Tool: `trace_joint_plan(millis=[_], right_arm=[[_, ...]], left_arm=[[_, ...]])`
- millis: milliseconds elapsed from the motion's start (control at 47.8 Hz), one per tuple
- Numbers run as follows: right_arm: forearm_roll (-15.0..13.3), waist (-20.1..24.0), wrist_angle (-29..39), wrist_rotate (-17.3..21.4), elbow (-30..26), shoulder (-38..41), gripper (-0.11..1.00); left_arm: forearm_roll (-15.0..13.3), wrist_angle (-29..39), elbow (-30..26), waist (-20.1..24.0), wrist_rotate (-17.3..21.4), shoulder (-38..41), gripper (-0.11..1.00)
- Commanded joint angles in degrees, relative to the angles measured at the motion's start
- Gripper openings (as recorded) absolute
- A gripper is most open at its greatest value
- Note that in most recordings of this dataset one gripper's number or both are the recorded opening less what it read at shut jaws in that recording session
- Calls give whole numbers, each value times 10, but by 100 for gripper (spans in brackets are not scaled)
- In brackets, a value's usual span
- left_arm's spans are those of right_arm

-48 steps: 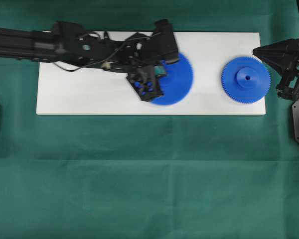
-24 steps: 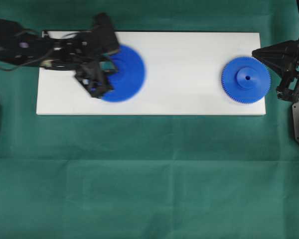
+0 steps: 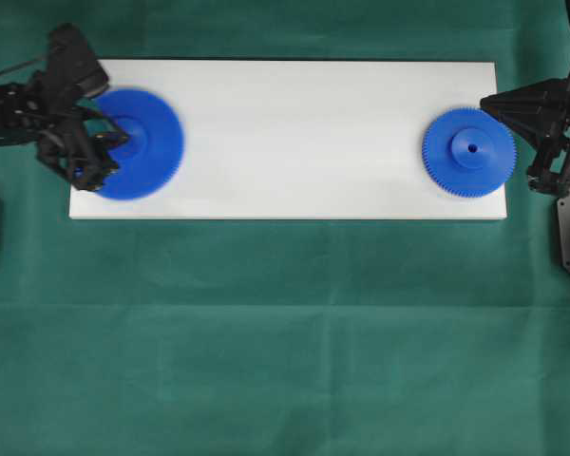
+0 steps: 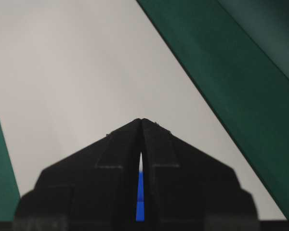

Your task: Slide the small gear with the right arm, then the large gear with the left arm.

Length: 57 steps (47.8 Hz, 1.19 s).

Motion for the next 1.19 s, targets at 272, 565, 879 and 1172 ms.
trace_joint_plan(millis=[272, 565, 879, 1172], right_arm=[[-2, 1, -5, 0, -5, 4, 51], [-2, 2, -5, 0, -5, 4, 51], [-2, 2, -5, 0, -4, 2, 51], [-2, 2, -5, 0, -7, -1, 51]], left_arm=[[-1, -25, -12, 1, 3, -1, 0], [-1, -22, -32, 1, 7, -4, 0], [0, 40, -79, 0, 26, -56, 0], [0, 83, -105, -27, 28, -157, 0]])
